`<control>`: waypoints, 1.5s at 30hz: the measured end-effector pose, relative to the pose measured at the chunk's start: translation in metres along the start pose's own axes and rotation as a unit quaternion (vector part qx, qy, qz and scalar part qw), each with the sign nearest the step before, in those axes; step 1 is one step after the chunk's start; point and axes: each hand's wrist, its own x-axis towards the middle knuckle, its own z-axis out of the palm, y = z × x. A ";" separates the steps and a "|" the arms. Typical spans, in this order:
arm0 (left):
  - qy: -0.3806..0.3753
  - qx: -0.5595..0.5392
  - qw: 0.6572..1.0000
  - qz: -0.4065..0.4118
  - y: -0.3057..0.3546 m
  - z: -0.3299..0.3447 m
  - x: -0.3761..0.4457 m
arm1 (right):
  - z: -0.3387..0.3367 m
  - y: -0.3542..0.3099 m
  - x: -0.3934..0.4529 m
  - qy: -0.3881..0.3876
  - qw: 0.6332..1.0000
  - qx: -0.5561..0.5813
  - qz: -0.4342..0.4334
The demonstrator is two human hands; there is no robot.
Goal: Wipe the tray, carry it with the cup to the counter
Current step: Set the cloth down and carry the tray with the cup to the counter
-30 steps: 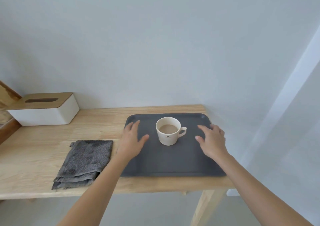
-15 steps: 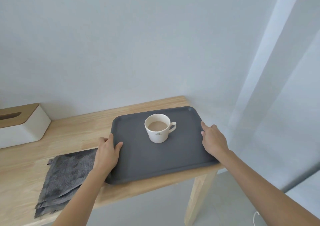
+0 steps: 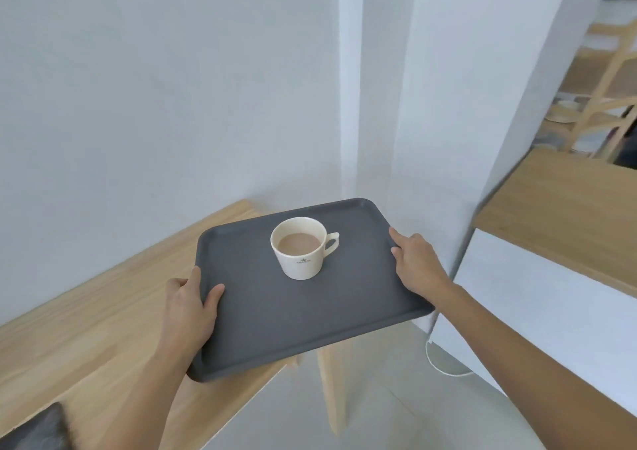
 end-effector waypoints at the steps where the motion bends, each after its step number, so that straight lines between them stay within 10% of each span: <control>1: -0.009 -0.002 1.000 0.018 0.016 0.009 0.005 | -0.010 0.014 -0.003 0.012 1.000 0.003 0.018; 23: -0.221 -0.077 0.921 0.313 0.436 0.338 -0.042 | -0.256 0.420 -0.085 0.177 0.930 0.018 0.321; 45: -0.351 -0.089 0.857 0.367 0.697 0.654 -0.010 | -0.295 0.693 0.007 0.222 0.835 -0.009 0.503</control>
